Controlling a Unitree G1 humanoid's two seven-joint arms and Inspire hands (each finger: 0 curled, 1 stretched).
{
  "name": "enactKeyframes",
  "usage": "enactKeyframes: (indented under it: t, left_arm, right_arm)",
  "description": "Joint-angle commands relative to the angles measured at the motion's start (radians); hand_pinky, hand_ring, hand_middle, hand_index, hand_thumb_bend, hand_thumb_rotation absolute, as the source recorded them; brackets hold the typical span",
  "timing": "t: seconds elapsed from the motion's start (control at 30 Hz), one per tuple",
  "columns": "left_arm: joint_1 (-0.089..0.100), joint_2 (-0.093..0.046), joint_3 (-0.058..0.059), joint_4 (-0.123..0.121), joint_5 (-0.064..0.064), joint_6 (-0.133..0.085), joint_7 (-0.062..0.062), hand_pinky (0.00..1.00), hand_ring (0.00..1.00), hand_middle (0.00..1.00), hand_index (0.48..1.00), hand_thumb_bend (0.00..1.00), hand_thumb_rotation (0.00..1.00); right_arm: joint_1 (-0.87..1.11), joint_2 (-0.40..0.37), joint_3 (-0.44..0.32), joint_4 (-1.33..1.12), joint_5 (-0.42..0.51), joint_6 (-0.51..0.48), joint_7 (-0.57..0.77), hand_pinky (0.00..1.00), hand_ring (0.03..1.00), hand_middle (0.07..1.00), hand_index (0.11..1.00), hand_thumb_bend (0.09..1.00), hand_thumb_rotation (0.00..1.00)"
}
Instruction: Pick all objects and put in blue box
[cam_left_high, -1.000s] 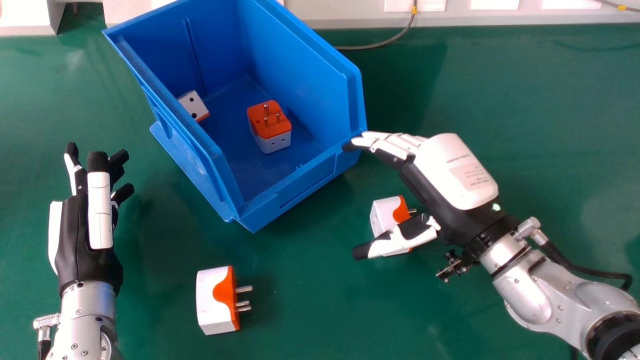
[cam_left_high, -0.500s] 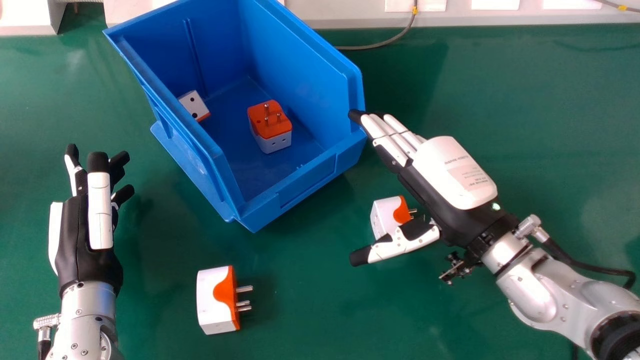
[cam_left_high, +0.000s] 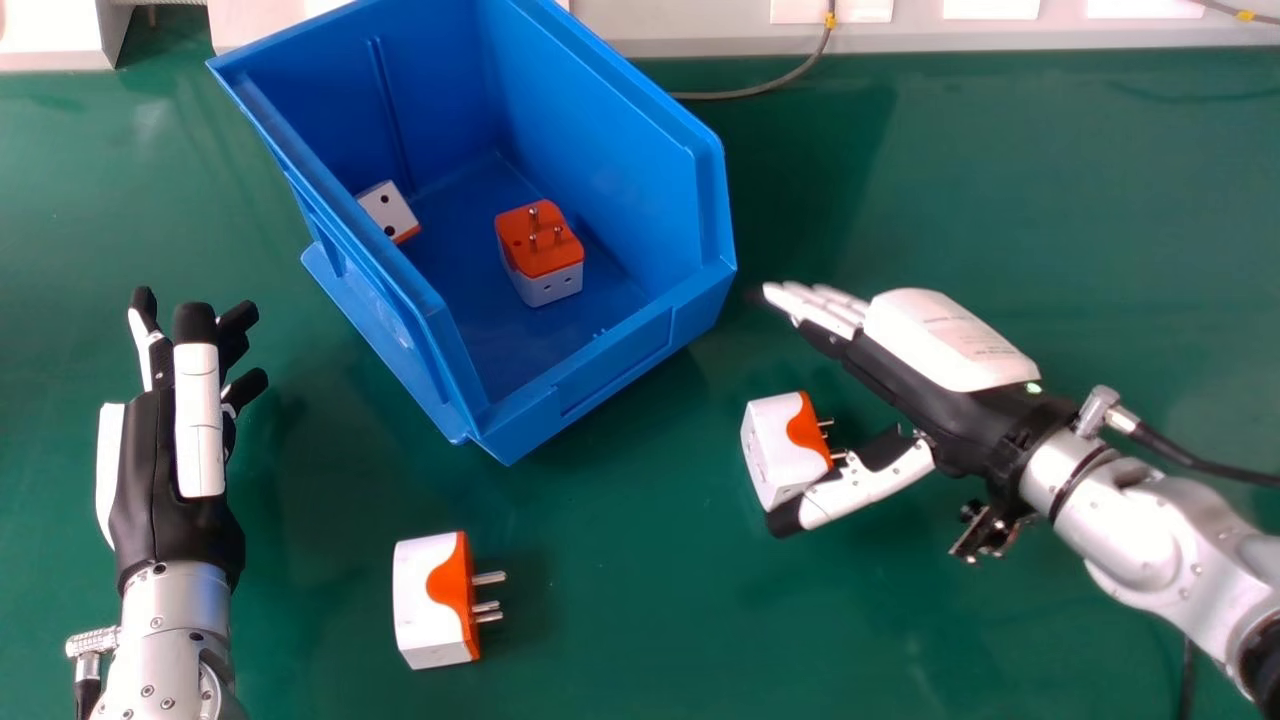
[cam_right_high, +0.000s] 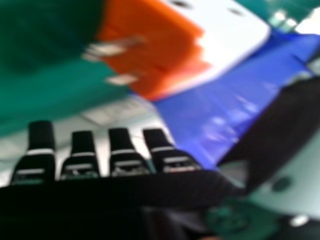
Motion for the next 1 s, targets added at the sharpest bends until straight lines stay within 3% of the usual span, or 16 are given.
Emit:
enactKeyframes:
  t: [0.0,0.27,0.53,0.97]
  left_arm:
    - [-0.012,0.008,0.005,-0.005,-0.006,-0.008,-0.003,0.87,0.92,0.87,0.958,0.95,0.99]
    - [-0.012,0.012,0.007,-0.014,-0.009,0.001,-0.003,0.87,0.92,0.87,0.958,0.95,0.99]
    - [-0.008,0.011,0.007,-0.026,-0.010,0.009,-0.002,0.87,0.92,0.87,0.958,0.95,0.99]
    - [-0.009,0.013,0.006,-0.023,-0.006,0.006,-0.001,0.87,0.92,0.87,0.956,0.96,0.99]
  right_arm:
    - [0.000,-0.020,-0.028,-0.050,0.035,0.057,0.059,0.85,0.947,0.947,0.931,1.000,0.53]
    - [0.011,-0.014,-0.019,-0.102,0.007,0.149,0.103,0.92,0.989,0.989,0.969,1.000,0.47]
    - [-0.008,-0.004,0.001,-0.110,0.003,0.226,0.173,0.90,0.998,0.993,0.960,1.000,0.38]
    - [0.022,0.016,0.000,-0.124,0.010,0.159,0.077,0.81,0.919,0.914,0.885,1.000,0.25]
